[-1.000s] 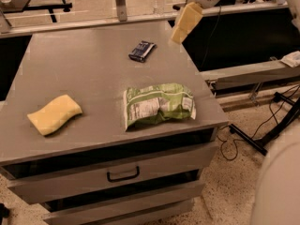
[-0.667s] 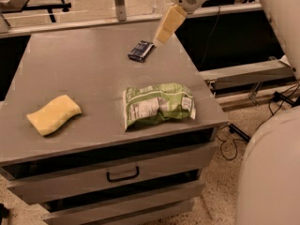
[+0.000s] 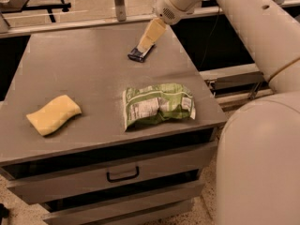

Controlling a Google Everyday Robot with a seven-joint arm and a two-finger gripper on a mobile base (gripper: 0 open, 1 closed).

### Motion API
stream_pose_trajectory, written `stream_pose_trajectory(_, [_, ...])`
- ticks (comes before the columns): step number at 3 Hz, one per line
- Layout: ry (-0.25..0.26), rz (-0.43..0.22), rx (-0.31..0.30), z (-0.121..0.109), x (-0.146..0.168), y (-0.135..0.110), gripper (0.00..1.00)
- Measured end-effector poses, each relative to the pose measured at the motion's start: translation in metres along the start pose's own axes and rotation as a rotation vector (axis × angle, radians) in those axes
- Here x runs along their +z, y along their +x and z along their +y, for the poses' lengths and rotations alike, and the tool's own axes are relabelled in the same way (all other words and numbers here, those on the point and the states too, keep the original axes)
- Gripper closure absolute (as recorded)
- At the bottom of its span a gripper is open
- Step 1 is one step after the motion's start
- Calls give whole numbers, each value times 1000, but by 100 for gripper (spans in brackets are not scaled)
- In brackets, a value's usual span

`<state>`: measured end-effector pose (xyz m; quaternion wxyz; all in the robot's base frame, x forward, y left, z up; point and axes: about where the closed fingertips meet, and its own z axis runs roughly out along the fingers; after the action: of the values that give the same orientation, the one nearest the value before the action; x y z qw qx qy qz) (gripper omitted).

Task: Move rxbar blueberry near sponge

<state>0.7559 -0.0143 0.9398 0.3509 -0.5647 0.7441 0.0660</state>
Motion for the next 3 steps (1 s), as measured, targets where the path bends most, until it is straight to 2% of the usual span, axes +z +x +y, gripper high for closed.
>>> stream_pose_trajectory(1, [-22, -2, 18, -3, 36, 3, 0])
stream_pose_trajectory(3, [-110, -17, 55, -7, 96, 13, 0])
